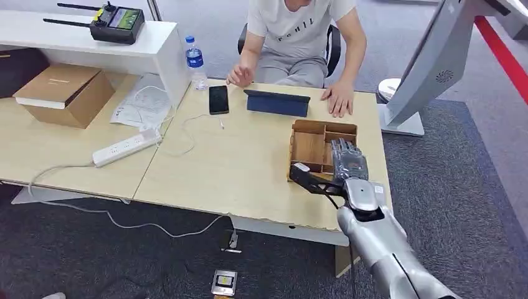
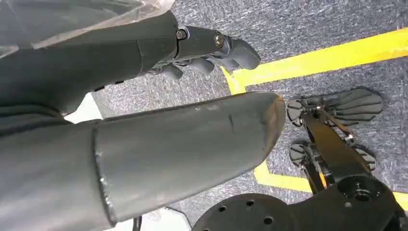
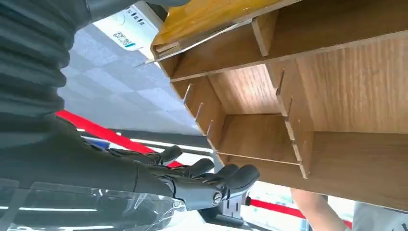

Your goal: Pass the card to the sensor for recognition and then transmit it.

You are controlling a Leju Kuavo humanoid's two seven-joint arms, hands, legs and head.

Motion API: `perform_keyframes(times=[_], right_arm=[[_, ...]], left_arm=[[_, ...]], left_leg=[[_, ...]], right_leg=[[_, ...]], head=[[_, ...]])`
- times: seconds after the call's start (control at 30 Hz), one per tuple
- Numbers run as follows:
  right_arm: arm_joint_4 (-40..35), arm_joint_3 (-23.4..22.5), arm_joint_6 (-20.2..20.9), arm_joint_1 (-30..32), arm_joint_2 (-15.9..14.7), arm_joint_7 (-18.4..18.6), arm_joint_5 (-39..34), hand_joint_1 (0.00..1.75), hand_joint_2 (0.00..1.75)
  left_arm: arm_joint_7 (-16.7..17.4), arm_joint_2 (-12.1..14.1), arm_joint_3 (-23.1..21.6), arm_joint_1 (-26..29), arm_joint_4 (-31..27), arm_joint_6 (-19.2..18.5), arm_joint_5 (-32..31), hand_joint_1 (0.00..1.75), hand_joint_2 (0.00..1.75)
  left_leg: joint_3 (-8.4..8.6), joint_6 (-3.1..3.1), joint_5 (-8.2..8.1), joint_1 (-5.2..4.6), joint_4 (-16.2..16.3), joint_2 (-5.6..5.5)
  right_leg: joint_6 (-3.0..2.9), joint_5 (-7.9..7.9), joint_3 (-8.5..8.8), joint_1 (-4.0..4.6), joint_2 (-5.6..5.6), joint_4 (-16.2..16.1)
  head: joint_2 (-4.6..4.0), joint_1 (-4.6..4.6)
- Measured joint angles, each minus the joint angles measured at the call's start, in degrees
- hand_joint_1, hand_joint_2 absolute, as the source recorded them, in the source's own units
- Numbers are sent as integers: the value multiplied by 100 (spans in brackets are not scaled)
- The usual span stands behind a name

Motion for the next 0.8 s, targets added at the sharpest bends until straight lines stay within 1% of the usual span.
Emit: perform_keyframes(times=[0.37, 0.63, 0.8], right_arm=[[-4, 33, 61, -19, 131, -64, -77, 0, 175], [-4, 52, 92, -20, 127, -55, -87, 0, 175], [-11, 59, 123, -19, 96, 0, -238, 0, 175]], left_arm=[[66, -7, 57, 4, 0, 127, 85, 0, 0], [98, -9, 72, 7, 0, 164, 105, 0, 0], [107, -11, 90, 7, 0, 179, 144, 0, 0]], left_leg=[[0, -1, 0, 6, 0, 0], [0, 0, 0, 6, 0, 0], [1, 0, 0, 6, 0, 0]], right_leg=[[0, 0, 0, 1, 0, 0], [0, 0, 0, 0, 0, 0], [0, 0, -1, 0, 0, 0]], head=[[0, 2], [0, 0], [0, 0]])
